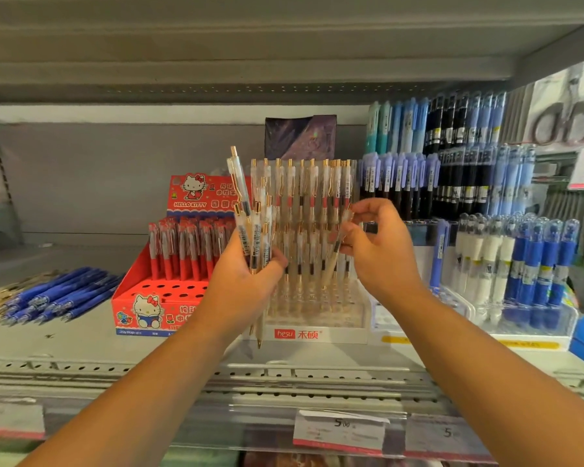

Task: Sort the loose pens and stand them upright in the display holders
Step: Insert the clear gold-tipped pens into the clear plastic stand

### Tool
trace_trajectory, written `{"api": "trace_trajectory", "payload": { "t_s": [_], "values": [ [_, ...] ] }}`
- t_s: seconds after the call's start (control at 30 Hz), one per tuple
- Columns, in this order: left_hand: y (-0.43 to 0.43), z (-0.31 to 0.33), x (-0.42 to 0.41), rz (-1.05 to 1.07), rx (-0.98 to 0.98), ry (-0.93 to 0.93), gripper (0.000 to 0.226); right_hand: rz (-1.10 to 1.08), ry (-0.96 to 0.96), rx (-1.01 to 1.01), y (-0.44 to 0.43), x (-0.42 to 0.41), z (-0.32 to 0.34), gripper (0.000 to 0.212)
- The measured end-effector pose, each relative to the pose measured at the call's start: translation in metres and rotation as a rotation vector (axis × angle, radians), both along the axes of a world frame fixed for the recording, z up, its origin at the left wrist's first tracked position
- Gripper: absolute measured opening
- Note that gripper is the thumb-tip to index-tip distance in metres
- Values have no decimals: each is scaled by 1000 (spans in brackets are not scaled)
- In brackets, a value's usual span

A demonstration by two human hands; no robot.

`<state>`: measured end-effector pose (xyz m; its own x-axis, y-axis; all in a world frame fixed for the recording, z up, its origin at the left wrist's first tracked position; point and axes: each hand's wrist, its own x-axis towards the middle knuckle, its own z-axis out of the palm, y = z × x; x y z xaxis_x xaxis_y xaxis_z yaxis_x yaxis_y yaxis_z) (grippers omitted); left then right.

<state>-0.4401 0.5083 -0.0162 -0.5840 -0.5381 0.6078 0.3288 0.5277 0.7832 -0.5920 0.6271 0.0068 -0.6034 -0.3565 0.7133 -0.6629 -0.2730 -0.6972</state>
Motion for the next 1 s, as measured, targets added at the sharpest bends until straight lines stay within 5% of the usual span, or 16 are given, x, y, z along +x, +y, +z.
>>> {"api": "trace_trajectory", "payload": {
  "t_s": [0.37, 0.83, 1.0],
  "values": [
    [-3, -1, 1, -19, -39, -31, 40, -130, 169, 320, -11, -4, 4, 20],
    [0, -1, 4, -51, -63, -18, 39, -255, 185, 321, -3, 5, -2, 20],
    [0, 0, 3, -76, -61, 25, 45, 105, 58, 224, 0, 37, 5, 15]
  ]
}}
